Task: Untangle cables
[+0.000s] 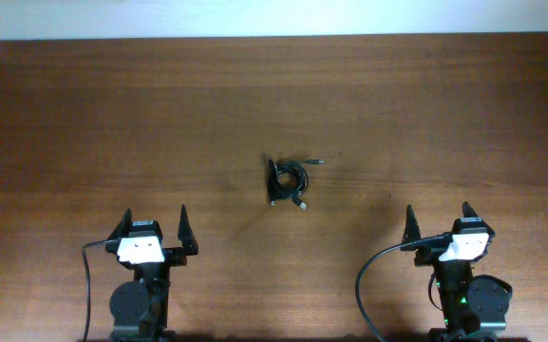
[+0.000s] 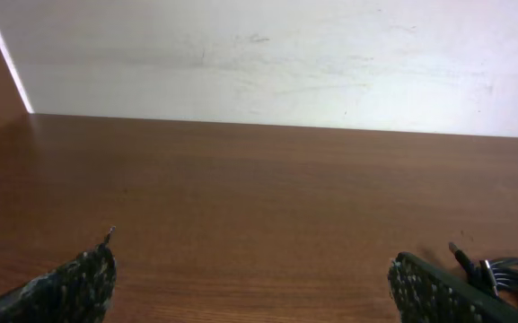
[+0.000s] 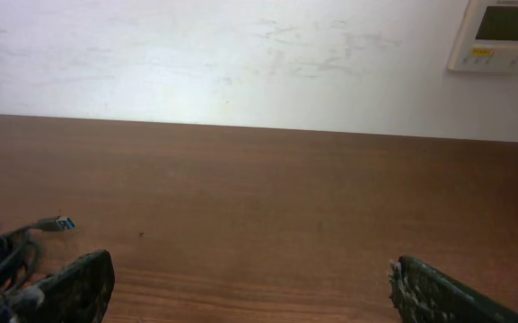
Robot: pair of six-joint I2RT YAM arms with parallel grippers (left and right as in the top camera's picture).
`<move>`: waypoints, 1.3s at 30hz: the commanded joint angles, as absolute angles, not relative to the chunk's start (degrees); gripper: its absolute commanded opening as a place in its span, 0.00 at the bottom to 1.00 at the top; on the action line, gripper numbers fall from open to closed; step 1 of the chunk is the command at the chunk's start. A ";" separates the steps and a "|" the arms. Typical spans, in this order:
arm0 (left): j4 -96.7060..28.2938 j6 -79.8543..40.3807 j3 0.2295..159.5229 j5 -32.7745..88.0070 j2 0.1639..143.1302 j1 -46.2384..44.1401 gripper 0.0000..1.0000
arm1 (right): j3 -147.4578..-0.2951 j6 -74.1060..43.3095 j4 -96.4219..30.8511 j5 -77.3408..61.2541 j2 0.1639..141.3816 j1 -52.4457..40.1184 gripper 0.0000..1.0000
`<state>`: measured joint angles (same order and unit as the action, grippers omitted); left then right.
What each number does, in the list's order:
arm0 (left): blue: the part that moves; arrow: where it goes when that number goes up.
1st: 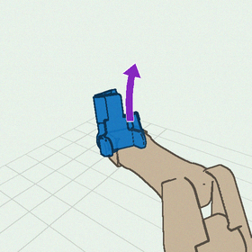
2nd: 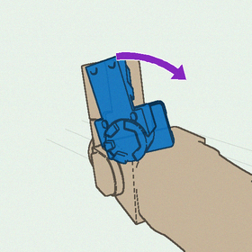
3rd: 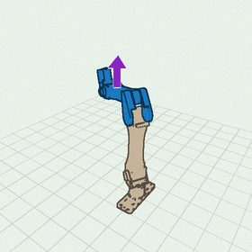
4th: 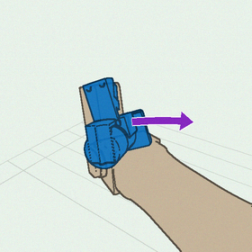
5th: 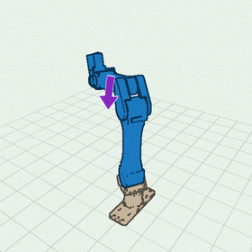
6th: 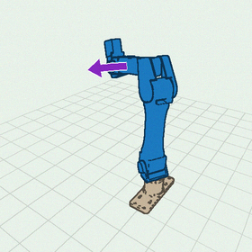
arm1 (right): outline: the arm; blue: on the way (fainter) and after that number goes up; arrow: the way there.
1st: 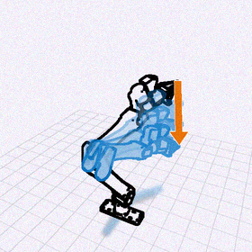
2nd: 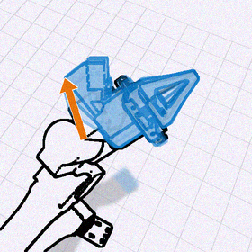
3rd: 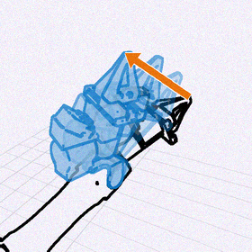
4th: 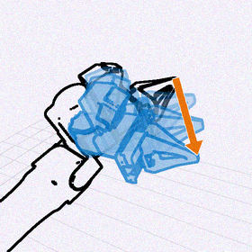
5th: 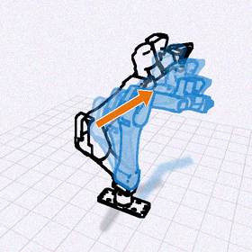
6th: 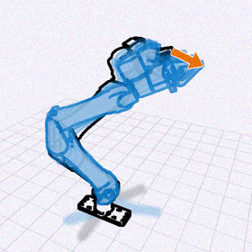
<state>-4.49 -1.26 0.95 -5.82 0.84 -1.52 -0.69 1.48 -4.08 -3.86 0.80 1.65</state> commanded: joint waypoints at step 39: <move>11.20 -0.38 0.54 -6.98 0.36 -1.32 0.99 | -0.34 1.26 -4.36 -2.72 0.21 1.91 0.98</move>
